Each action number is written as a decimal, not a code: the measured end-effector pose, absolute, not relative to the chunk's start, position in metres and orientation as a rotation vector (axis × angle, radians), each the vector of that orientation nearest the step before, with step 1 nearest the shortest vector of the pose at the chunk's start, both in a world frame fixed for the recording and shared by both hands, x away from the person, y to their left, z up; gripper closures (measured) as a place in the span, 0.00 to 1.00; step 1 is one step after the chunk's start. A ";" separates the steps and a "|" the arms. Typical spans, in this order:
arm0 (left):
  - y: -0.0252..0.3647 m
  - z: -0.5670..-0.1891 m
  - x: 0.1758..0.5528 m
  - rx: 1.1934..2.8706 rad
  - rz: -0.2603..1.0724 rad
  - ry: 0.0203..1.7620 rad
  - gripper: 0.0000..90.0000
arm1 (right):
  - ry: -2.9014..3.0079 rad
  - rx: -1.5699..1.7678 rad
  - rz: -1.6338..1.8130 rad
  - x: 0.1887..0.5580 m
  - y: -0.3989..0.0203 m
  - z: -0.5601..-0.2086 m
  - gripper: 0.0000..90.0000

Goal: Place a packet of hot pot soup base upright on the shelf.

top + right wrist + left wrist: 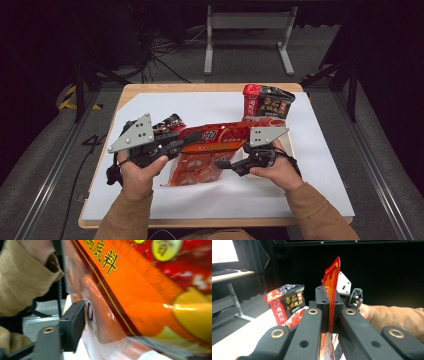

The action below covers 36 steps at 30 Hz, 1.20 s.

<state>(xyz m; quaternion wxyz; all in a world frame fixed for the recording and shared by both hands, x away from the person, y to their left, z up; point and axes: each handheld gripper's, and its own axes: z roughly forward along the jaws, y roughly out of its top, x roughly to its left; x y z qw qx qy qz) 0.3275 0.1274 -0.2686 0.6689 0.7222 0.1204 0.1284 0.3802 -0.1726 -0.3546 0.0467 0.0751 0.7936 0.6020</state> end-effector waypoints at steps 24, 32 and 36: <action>0.137 -0.270 0.333 1.598 0.283 0.303 1.00 | 2.453 0.150 1.749 0.363 -0.173 -0.332 0.78; 0.139 -0.270 0.334 1.588 0.264 0.307 0.98 | 2.497 0.189 1.711 0.358 -0.179 -0.319 0.78; 0.141 -0.272 0.336 1.585 0.258 0.329 0.98 | 2.514 0.213 1.685 0.359 -0.180 -0.312 0.78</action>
